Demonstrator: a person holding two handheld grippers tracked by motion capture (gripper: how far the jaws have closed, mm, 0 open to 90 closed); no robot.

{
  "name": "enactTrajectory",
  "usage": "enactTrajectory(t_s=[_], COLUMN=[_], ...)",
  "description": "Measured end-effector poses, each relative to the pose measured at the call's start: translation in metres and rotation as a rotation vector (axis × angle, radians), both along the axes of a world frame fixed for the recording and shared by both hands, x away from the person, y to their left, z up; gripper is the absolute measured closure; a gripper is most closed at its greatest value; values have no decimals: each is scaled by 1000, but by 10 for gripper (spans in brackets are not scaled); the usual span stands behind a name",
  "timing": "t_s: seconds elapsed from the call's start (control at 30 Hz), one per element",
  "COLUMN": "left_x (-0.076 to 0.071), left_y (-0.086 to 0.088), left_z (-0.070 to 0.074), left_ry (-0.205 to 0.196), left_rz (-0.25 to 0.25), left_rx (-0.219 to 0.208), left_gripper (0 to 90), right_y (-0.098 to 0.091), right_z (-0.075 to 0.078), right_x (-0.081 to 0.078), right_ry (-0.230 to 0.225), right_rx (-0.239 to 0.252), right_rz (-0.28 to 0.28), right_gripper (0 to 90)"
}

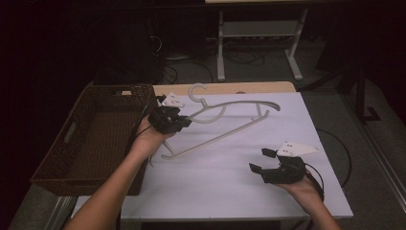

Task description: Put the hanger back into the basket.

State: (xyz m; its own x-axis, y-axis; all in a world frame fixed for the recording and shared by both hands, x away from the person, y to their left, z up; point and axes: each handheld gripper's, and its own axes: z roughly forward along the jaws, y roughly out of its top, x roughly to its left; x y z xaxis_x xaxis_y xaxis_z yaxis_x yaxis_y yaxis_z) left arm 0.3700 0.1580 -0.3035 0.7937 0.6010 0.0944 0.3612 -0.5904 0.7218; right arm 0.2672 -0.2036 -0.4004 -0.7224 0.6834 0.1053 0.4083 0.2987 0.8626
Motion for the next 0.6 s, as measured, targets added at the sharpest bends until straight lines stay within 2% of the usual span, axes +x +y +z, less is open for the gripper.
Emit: enactTrajectory(t_s=[0.13, 0.23, 0.27, 0.4, 0.5, 0.57, 0.6], left_x=[0, 2, 2, 2, 2, 2, 2], left_y=[9, 25, 25, 50, 66, 71, 82], left_z=[10, 21, 21, 31, 37, 39, 42], left_ry=[-5, -15, -15, -23, -48, -51, -60], left_rz=[11, 27, 27, 68, 98, 106, 123], left_rx=[11, 23, 23, 7, 9, 10, 13], left_gripper=[820, 820, 820, 820, 820, 820, 821], right_y=[0, 0, 0, 0, 1, 1, 1], right_z=[-1, -2, -3, -2, -3, -4, -4], right_x=[1, 1, 2, 2, 2, 2, 3], right_ry=[5, 9, 5, 5, 4, 8, 9], right_rx=[3, 5, 3, 4, 3, 3, 4], right_rz=[0, 0, 1, 0, 3, 5, 3], right_gripper=[256, 235, 230, 229, 228, 228, 228])
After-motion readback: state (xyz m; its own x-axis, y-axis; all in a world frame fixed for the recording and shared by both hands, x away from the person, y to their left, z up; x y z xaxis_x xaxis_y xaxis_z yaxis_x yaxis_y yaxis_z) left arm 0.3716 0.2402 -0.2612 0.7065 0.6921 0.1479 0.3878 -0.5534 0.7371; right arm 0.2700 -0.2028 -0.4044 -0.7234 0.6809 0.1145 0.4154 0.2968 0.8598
